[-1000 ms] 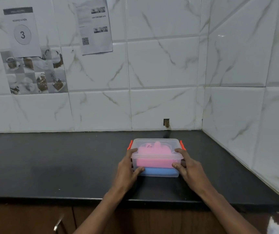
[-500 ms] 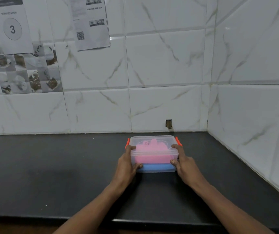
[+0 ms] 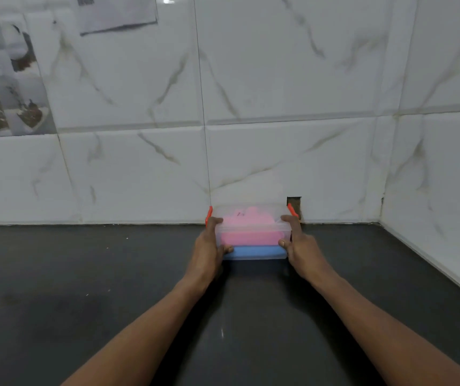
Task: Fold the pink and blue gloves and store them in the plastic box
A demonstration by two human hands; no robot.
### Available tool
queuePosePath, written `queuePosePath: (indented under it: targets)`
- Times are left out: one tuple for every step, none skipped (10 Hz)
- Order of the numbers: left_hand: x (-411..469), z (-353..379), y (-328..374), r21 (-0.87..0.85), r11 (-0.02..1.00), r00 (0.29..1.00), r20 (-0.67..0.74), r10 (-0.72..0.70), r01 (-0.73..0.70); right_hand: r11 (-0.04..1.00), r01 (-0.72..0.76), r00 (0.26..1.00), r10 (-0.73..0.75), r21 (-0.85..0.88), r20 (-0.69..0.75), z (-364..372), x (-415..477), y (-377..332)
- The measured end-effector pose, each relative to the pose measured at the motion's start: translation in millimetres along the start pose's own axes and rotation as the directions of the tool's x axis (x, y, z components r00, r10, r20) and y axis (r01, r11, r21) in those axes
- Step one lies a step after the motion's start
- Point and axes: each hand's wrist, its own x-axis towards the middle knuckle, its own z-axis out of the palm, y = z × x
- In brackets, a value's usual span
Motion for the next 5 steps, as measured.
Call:
queuePosePath:
  targets:
    - [27, 9, -11, -0.016, 1.000, 1.000, 0.008, -0.017, 0.017, 1.000, -0.004, 1.000, 0.004, 0.003, -0.005, 9, 24, 14]
    - [44, 9, -15, -0.051, 0.998, 0.998, 0.038, -0.046, 0.048, 1.000, -0.014, 1.000, 0.014, -0.004, -0.009, 13, 33, 23]
    - [45, 6, -14, -0.043, 0.997, 0.994, 0.090, -0.057, 0.061, 1.000, -0.023, 1.000, 0.023, 0.005, 0.019, 17, 32, 20]
    - [51, 1, -6, 0.086, 0.992, 0.987, 0.121, -0.107, 0.097, 0.990, -0.133, 0.991, 0.134, -0.039, 0.023, 10, 32, 7]
    - [40, -9, -6, 0.393, 0.916, 0.994, 0.097, 0.047, -0.082, 0.968, 0.028, 0.991, -0.060, -0.250, -0.120, 8, 21, -9]
